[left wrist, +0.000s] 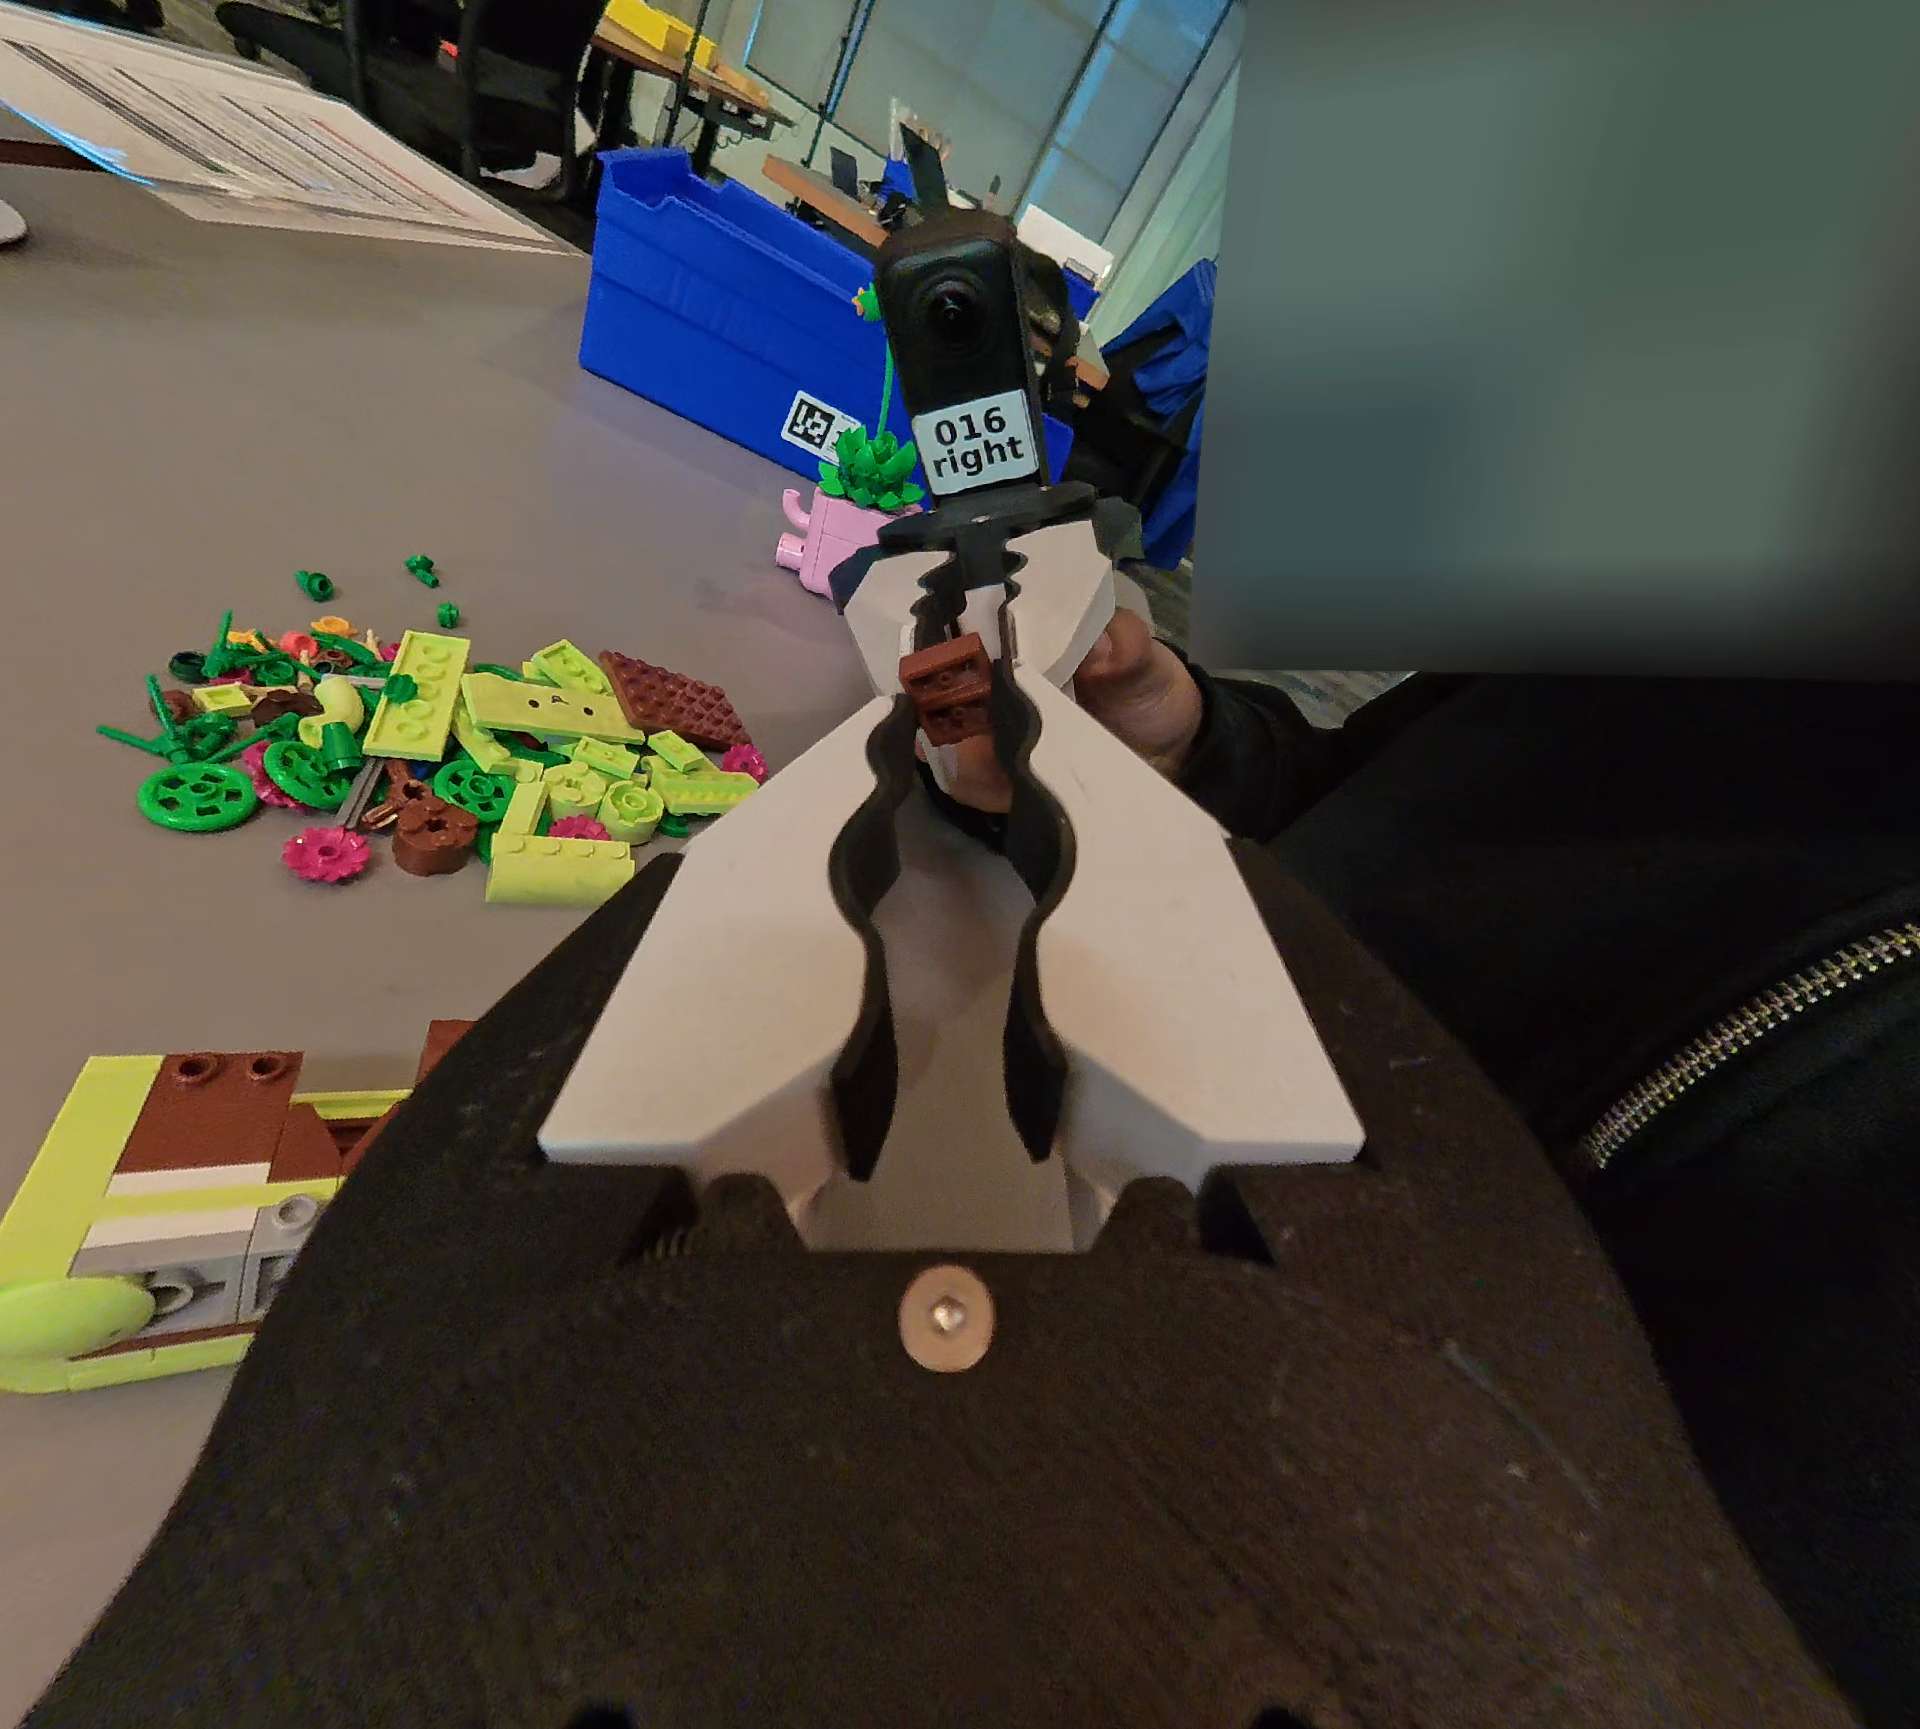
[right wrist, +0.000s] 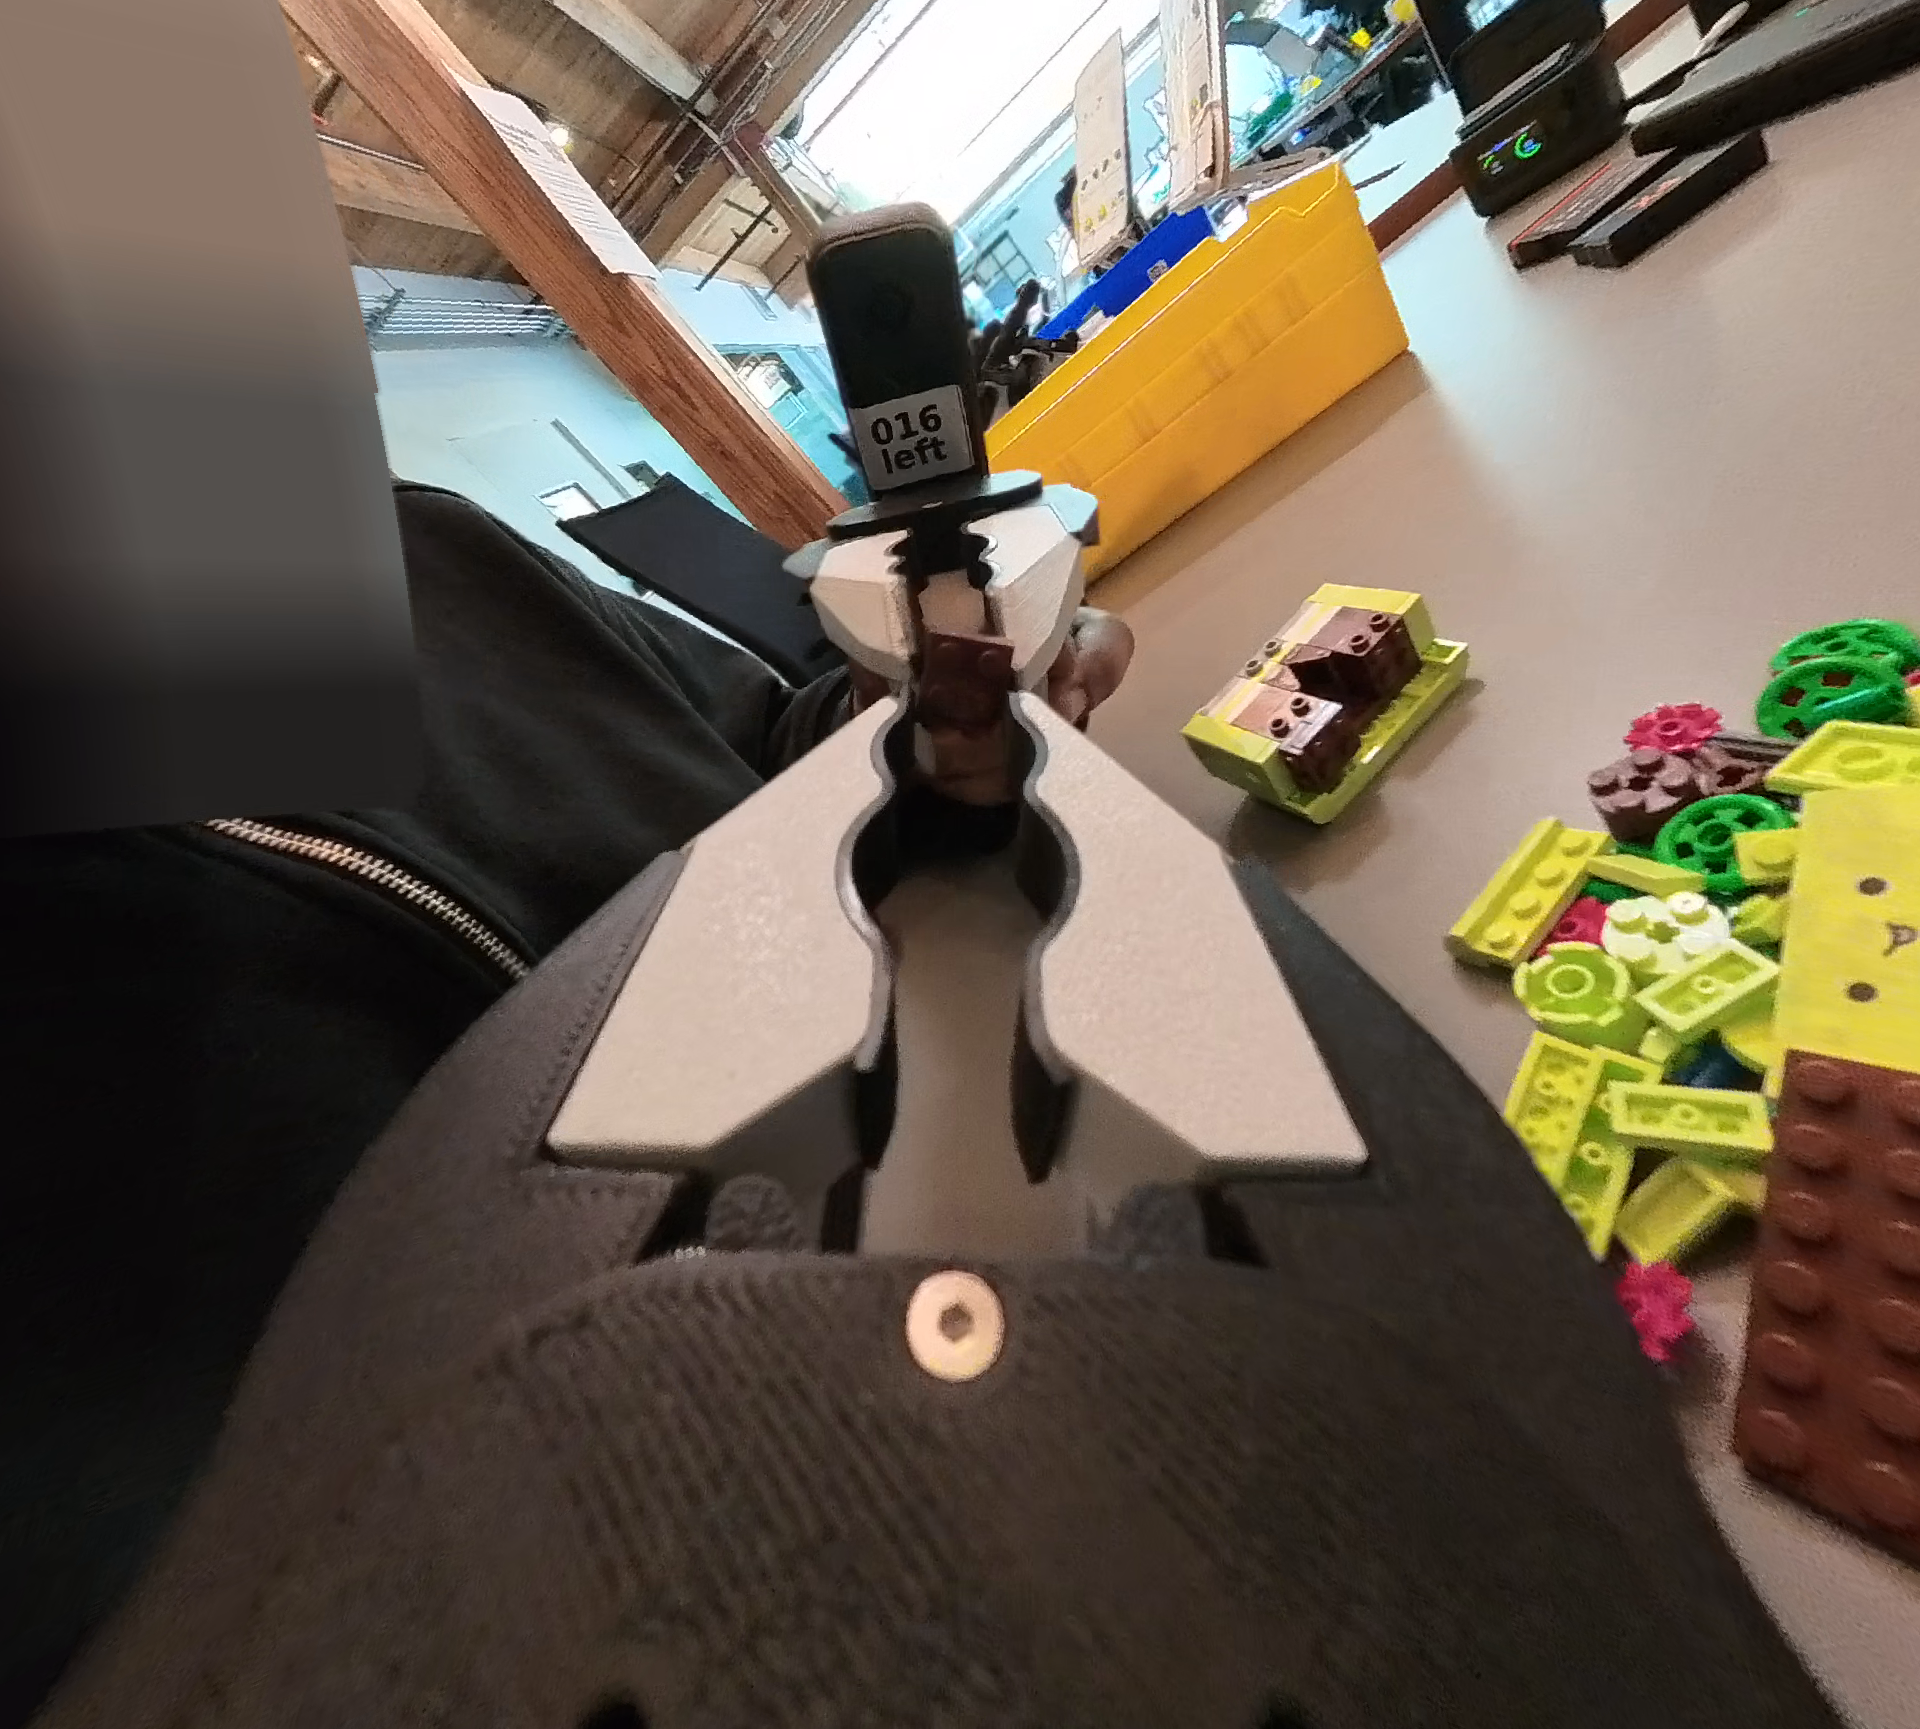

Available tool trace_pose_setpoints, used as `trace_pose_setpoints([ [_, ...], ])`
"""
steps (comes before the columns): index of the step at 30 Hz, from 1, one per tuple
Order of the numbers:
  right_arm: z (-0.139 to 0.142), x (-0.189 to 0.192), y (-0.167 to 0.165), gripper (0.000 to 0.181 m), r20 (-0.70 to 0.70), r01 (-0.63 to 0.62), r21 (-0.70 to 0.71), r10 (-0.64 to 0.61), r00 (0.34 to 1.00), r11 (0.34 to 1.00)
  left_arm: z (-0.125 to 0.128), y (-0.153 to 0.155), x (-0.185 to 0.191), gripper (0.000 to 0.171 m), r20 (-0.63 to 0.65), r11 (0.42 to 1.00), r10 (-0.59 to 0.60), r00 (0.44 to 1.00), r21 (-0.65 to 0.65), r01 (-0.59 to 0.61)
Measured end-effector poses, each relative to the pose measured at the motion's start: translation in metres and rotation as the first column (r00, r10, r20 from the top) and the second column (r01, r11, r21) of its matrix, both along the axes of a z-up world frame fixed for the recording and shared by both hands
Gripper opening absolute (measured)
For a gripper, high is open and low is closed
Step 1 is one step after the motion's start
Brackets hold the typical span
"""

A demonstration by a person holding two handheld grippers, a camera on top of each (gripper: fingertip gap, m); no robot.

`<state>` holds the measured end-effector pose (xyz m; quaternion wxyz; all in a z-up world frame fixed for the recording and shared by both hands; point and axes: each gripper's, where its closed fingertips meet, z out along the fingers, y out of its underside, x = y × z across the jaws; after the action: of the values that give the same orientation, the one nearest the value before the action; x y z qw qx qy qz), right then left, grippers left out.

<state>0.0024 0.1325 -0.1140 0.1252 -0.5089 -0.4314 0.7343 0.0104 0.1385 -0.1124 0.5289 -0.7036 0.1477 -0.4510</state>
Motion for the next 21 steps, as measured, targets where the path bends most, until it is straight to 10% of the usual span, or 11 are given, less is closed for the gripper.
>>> trace_pose_setpoints([
  [15, 0.006, 0.006, 0.003, 0.013, -0.013, -0.099, -0.276, 0.099, 0.995, 0.956, 0.002, -0.004, 0.004, 0.011, 0.004, 0.999, -0.034, 0.999, -0.001, 0.034],
  [21, -0.005, 0.002, 0.012, 0.021, 0.035, 0.05, -0.01, -0.05, 0.998, 0.999, -0.011, -0.001, 0.0, 0.011, -0.082, 1.0, -0.01, 0.997, -0.028, 0.008],
])
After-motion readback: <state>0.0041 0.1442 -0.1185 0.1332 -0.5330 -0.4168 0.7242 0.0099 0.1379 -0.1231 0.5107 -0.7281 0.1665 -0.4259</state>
